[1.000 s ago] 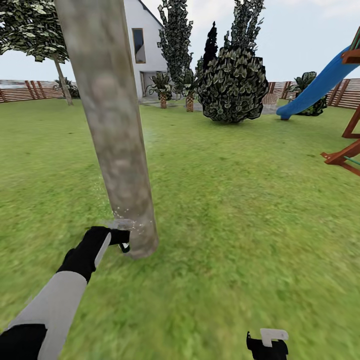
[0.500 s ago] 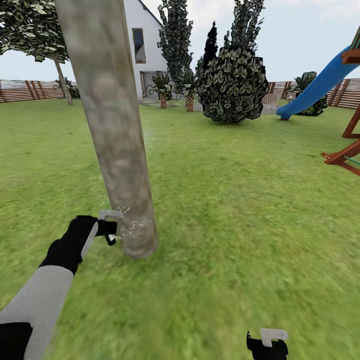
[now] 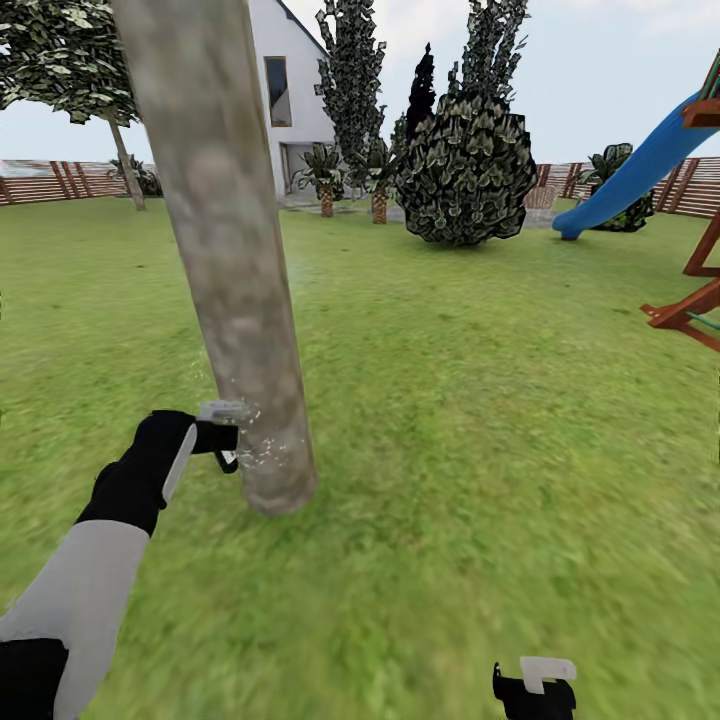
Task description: In the garden, pick up the pesticide atomizer on the floor and spray pesticide onto both trees until each tree trunk is fully covered.
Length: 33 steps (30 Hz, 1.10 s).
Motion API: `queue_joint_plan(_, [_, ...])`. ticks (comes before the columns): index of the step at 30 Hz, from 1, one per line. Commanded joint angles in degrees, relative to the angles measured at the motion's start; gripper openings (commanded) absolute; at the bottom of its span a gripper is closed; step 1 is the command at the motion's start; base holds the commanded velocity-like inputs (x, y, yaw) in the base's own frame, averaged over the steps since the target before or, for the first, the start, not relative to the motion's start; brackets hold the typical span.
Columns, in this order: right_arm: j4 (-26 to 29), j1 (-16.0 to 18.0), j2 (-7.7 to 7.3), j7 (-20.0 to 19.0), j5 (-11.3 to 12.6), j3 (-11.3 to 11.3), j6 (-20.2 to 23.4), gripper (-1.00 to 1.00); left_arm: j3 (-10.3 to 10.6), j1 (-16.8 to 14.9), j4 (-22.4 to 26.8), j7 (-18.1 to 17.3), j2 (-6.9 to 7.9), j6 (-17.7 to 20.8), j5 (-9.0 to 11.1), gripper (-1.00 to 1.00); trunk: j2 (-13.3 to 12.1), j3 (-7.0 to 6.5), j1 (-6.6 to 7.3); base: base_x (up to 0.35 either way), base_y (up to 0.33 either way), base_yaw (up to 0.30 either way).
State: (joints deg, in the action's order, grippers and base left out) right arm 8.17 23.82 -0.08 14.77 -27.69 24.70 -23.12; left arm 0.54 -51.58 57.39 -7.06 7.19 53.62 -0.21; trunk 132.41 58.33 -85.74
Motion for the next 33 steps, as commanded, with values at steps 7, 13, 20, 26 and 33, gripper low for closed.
queue_joint_plan(7, [0.0,0.0,-0.01,0.0,0.0,0.0,0.0,1.0,-0.2,-3.3,0.7,-0.2,1.81,0.8,-0.5,-1.0,0.0,0.0,0.0,-0.031,0.0,0.0])
queue_joint_plan(13, [0.0,0.0,0.04,0.0,0.0,0.0,0.0,1.0,0.1,-3.7,0.9,-0.1,-3.48,2.8,-0.9,-1.0,0.0,0.0,0.0,0.0,0.0,0.0])
queue_joint_plan(20, [0.0,0.0,0.04,0.0,0.0,0.0,0.0,1.0,0.1,-4.3,1.3,-0.2,2.11,3.3,-0.8,-1.0,0.0,0.0,0.0,0.0,0.0,0.0])
queue_joint_plan(26, [0.0,0.0,0.07,0.0,0.0,0.0,0.0,1.0,0.1,-4.1,1.7,-0.1,2.04,3.2,-0.6,-1.0,0.0,0.0,0.0,0.0,-0.202,0.0])
queue_joint_plan(33, [0.0,0.0,-0.06,0.0,0.0,0.1,0.0,1.0,0.1,-4.1,1.6,0.0,1.95,3.2,-0.7,-1.0,0.0,0.0,0.0,0.0,-0.272,0.0])
